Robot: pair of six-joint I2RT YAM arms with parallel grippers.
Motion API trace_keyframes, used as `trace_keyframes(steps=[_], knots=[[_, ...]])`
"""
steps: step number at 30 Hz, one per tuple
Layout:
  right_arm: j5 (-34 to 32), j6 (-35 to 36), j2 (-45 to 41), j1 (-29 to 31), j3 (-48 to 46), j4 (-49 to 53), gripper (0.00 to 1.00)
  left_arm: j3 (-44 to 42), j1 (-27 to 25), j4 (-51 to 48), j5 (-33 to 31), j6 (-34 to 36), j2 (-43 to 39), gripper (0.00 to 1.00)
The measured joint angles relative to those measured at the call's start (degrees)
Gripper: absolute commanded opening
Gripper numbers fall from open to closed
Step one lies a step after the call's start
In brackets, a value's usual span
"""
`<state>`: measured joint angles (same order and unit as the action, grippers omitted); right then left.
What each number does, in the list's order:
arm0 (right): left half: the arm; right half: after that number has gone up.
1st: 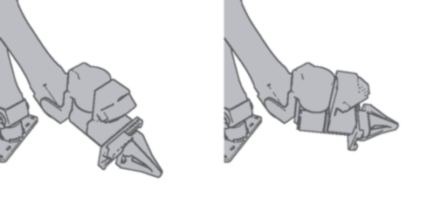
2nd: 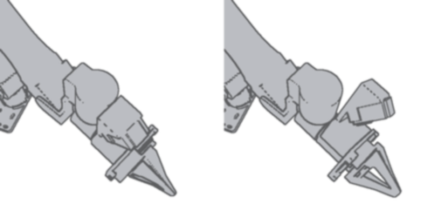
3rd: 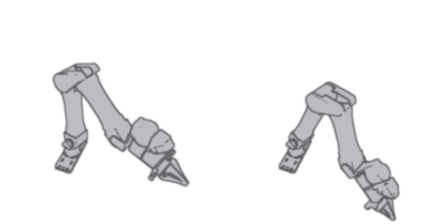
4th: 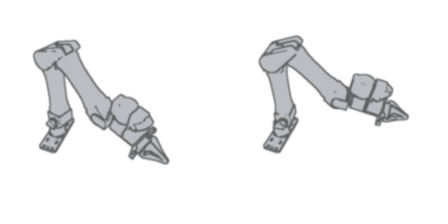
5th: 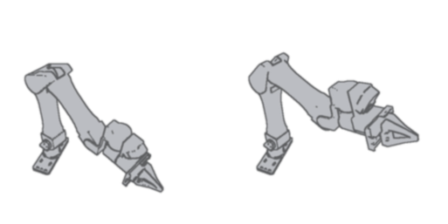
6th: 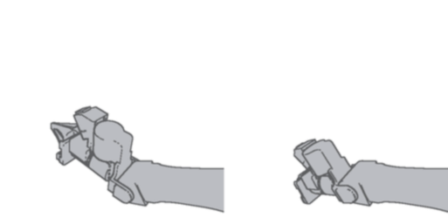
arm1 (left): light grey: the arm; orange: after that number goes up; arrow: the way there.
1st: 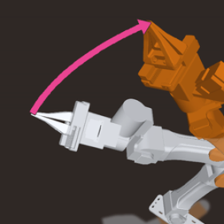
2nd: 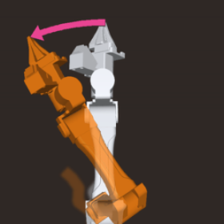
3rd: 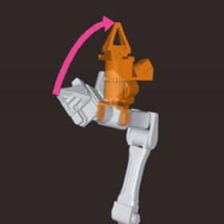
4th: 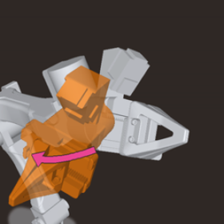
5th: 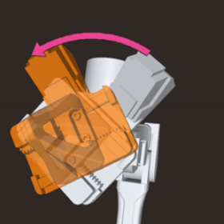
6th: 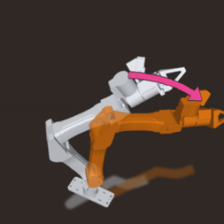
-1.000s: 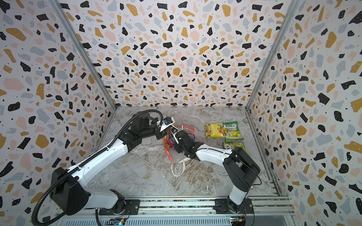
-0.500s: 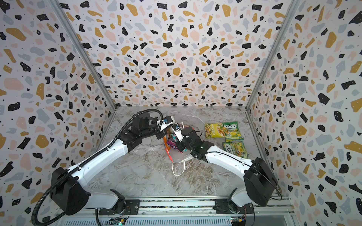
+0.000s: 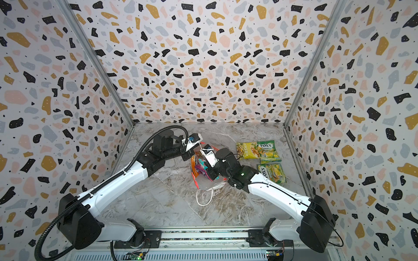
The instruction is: Take the snacks out of the paper bag
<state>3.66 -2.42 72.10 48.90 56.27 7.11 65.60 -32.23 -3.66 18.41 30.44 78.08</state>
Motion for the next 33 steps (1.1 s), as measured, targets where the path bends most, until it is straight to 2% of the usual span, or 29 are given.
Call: trace_keyframes(steps=[7, 22, 33], knots=[[1.3, 0.6, -0.9, 0.2, -0.5, -0.4, 0.0, 0.0, -0.2, 1.2, 0.5, -0.7, -0.8, 0.0], [1.0, 3.1, 7.8, 0.5, -1.5, -7.4, 0.0, -1.9, 0.7, 1.2, -1.6, -1.8, -1.0, 0.0], [1.1, 6.3, 8.2, 1.1, -2.0, -8.7, 0.0, -1.9, 0.7, 1.3, -2.4, -3.3, -1.0, 0.0]])
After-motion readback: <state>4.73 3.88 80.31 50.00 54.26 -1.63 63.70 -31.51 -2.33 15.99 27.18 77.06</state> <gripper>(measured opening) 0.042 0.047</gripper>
